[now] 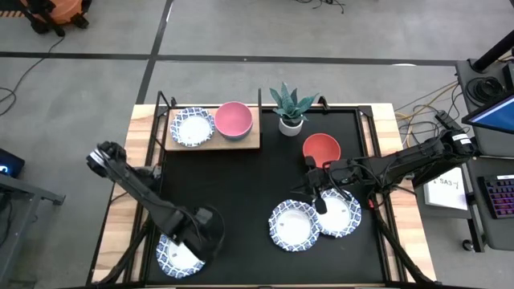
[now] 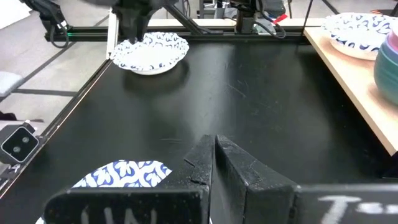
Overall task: Place and stack bowls onto a shelf
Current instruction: Stack the white patterned bowl on top of the other white patterned bowl on the shelf
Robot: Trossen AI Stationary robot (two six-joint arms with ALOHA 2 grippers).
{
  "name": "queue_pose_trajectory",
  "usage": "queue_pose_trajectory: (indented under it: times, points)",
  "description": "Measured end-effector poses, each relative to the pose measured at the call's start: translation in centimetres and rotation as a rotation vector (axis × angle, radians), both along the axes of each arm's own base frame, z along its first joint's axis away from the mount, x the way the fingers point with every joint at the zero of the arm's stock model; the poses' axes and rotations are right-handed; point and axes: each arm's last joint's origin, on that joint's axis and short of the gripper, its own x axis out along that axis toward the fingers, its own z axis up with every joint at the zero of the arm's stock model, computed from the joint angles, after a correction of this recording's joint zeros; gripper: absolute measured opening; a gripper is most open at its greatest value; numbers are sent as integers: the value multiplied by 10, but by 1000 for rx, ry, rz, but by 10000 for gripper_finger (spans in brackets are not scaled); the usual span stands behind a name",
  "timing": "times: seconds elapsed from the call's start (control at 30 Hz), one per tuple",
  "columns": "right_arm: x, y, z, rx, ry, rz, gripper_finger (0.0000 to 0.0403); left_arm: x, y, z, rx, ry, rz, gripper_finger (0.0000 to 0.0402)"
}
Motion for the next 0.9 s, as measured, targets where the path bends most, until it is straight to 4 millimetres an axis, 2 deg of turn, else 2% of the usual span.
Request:
queue_pose_trajectory:
  times: [0.3, 0.43, 0.63, 0.9]
  points:
    - [0, 0, 1, -17, -9, 10, 9, 8, -21, -17, 33, 55, -14, 163]
    - [1, 0, 2, -27, -29, 14, 9, 11, -29, -29, 39, 60, -17, 194]
    - [1, 0, 3, -34, -41, 16, 9, 14, -35, -46, 69, 87, -35, 192]
    - [1, 0, 4, -41, -55, 19, 9, 17, -38, -62, 93, 119, -79, 147]
